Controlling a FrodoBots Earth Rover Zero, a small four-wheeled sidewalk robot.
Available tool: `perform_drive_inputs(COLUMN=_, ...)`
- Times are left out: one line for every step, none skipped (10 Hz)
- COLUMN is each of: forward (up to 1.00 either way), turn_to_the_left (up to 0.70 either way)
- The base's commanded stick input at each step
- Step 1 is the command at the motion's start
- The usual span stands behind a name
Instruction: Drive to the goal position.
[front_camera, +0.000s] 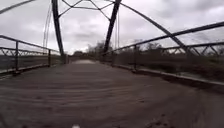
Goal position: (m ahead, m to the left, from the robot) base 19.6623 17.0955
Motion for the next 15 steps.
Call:
perform_drive_inputs(forward=1.00, turn_to_the_left=0.00)
perform_drive_inputs(forward=1.00, turn_to_the_left=0.00)
perform_drive_inputs(forward=1.00, turn_to_the_left=0.00)
perform_drive_inputs(forward=1.00, turn_to_the_left=0.00)
perform_drive_inputs(forward=1.00, turn_to_the_left=0.00)
perform_drive_inputs(forward=1.00, turn_to_the_left=0.00)
perform_drive_inputs(forward=1.00, turn_to_the_left=0.00)
perform_drive_inputs(forward=1.00, turn_to_the_left=0.00)
perform_drive_inputs(forward=1.00, turn_to_the_left=0.00)
perform_drive_inputs(forward=1.00, turn_to_the_left=0.00)
perform_drive_inputs(forward=1.00, turn_to_the_left=0.00)
perform_drive_inputs(forward=1.00, turn_to_the_left=0.00)
perform_drive_inputs(forward=1.00, turn_to_the_left=0.00)
perform_drive_inputs(forward=1.00, turn_to_the_left=0.00)
perform_drive_inputs(forward=1.00, turn_to_the_left=0.00)
